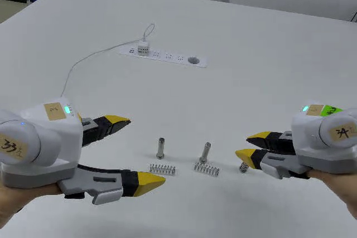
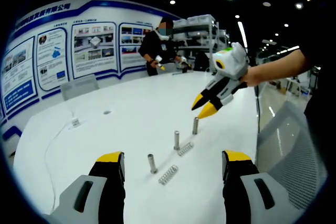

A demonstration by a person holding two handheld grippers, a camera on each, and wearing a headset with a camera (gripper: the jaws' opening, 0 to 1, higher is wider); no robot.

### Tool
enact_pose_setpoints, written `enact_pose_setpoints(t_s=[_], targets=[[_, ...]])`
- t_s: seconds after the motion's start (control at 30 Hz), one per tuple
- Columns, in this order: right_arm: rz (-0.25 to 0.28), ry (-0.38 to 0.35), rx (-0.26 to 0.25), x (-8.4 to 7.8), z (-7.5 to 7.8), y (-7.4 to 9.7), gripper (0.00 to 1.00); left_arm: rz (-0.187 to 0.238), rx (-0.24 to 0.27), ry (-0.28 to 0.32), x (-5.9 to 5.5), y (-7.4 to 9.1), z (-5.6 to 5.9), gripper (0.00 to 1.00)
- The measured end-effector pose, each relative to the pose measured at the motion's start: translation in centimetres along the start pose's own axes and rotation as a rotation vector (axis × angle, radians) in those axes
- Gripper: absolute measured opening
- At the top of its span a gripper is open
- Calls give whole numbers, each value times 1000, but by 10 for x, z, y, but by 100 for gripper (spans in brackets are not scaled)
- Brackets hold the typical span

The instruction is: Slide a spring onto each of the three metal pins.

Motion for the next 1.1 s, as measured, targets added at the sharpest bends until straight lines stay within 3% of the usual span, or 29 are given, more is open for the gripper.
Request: enact_pose_setpoints(t_s=[0.13, 0.27, 0.47, 0.8, 1.1], targets=[[-2, 22, 30, 1, -10, -8, 22, 2, 1, -3, 1, 1, 0, 77], [3, -7, 58, -1, -19, -16, 21, -2, 6, 0, -1, 1, -1, 77], [-46, 17, 130, -8, -35, -32, 21, -19, 14, 5, -6, 2, -4, 77], [-87, 6, 134, -18, -34, -51, 21, -32, 25, 14, -10, 4, -9, 77], [-115, 40, 152, -21, -37, -67, 21, -61, 22, 16, -16, 2, -9, 77]])
Point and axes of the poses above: the centre of the closed fingertips' face, and the gripper's own axes: y roughly backward along the fingers, z roughly to its right, x roughly out of its top, the point moved 8 cm from there along y, roughly backward along the fingers, and after that the axes turned 13 degrees about y, right-handed, at the moved point
